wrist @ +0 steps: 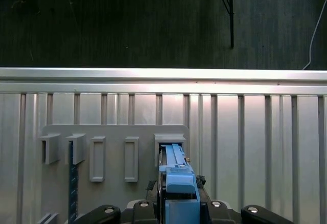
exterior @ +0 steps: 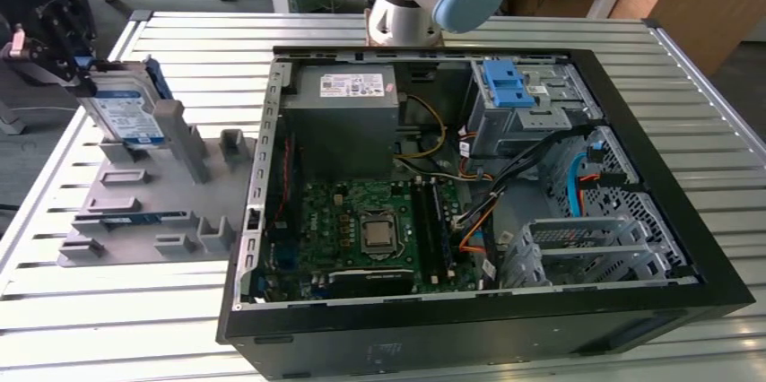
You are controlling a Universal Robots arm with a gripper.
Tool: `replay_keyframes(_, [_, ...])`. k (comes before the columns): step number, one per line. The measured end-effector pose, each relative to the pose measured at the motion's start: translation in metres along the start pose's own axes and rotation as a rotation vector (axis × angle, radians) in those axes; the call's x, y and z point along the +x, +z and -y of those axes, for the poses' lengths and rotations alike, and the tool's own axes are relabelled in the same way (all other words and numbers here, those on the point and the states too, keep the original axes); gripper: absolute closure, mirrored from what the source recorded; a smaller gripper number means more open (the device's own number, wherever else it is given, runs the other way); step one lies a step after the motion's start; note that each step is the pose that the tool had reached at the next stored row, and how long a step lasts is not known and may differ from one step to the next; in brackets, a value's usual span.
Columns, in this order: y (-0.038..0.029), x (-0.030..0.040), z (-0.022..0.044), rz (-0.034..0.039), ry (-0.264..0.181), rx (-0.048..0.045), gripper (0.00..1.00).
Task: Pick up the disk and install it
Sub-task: 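Pick up the disk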
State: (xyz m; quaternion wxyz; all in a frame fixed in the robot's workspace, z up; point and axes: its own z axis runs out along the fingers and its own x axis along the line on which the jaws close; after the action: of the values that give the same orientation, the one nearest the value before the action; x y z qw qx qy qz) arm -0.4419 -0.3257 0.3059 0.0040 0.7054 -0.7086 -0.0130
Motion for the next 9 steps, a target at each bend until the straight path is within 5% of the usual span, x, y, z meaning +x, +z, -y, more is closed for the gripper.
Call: replay_keyframes(9, [-0.0051, -0.0001, -0.0002, 0.0000, 0.000, 0.0001, 0.64])
